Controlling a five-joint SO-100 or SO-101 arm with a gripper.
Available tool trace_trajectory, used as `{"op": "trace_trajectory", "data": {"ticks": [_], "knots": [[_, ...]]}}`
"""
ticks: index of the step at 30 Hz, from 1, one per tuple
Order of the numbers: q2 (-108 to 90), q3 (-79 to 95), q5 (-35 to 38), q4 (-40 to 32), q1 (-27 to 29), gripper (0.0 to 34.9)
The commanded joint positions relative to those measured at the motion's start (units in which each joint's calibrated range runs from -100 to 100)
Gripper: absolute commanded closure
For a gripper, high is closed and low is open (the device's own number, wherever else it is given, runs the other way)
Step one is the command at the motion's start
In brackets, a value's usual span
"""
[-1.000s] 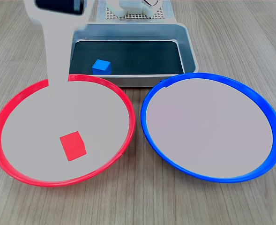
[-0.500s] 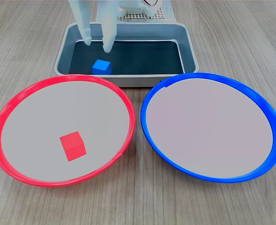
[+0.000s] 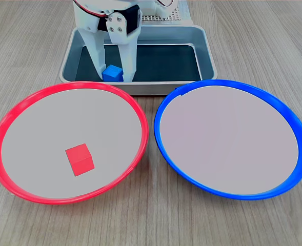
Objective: Move two blocks from tray to matching dishes
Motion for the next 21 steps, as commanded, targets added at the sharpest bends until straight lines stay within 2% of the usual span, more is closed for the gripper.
{"op": "trace_trajectory", "data": {"ticks": [1,4,7,8,9,10,11,12,13,15,16,19,21], "knots": [[0.3,-4.2,0.6,2.3,0.1,34.6],[0.1,-10.0,0.0,12.1,-1.3,34.7],[-0.6,-21.8,-3.3,34.3,-7.4,34.7],[-0.6,-24.5,-5.4,37.6,-9.6,34.7],[-0.3,-29.0,-10.3,40.9,-14.3,34.7],[0.0,-30.6,-12.4,41.3,-16.1,34.7],[0.6,-33.6,-16.4,40.6,-19.4,34.8],[2.6,-38.0,-22.2,36.9,-23.4,34.8],[3.6,-39.6,-24.5,34.5,-24.8,34.8],[8.3,-43.7,-31.6,21.0,-28.5,34.8],[10.7,-44.9,-33.6,13.5,-29.6,34.8],[14.7,-45.6,-35.6,1.1,-30.4,34.8],[16.8,-45.1,-35.8,-4.4,-30.4,34.8]]}}
